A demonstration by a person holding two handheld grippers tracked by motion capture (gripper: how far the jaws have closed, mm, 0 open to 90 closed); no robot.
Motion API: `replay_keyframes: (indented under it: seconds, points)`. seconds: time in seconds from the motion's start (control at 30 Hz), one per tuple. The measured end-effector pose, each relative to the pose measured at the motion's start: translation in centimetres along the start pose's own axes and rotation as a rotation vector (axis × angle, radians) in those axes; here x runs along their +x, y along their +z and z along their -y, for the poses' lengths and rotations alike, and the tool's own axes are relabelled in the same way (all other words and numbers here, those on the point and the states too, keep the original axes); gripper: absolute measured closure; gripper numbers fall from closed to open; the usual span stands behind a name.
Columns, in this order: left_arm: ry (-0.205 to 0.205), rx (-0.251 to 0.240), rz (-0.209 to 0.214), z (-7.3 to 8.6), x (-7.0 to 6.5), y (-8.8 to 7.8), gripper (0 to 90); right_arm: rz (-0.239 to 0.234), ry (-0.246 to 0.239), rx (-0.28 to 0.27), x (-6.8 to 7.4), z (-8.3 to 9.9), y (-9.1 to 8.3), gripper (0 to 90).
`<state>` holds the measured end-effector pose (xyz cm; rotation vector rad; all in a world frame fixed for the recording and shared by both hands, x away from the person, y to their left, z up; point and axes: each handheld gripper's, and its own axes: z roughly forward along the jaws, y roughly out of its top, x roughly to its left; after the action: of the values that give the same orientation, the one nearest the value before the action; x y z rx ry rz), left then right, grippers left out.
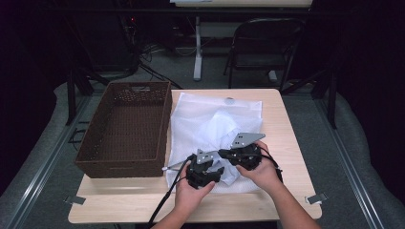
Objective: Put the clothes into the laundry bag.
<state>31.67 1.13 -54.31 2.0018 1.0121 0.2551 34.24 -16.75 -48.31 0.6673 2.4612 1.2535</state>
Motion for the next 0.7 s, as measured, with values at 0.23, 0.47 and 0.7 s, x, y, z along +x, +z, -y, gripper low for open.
replay_keyframes:
  seconds: [0.23, 0.47, 0.7]
  points:
    - [-0.007, -0.003, -0.023, -0.2, -0.4, 1.4, 43.3, 0.005, 0.008, 0.003, -0.3, 0.2, -0.1, 88.0]
    - [-0.002, 0.014, -0.043, -0.1, -0.6, 2.7, 46.7, 0.005, 0.009, 0.009, -0.5, 0.3, 0.0, 88.0]
    - [0.034, 0.050, -0.080, 0.5, -0.3, 2.9, 73.7, 0.010, 0.009, 0.012, -0.6, 0.4, 0.0, 88.0]
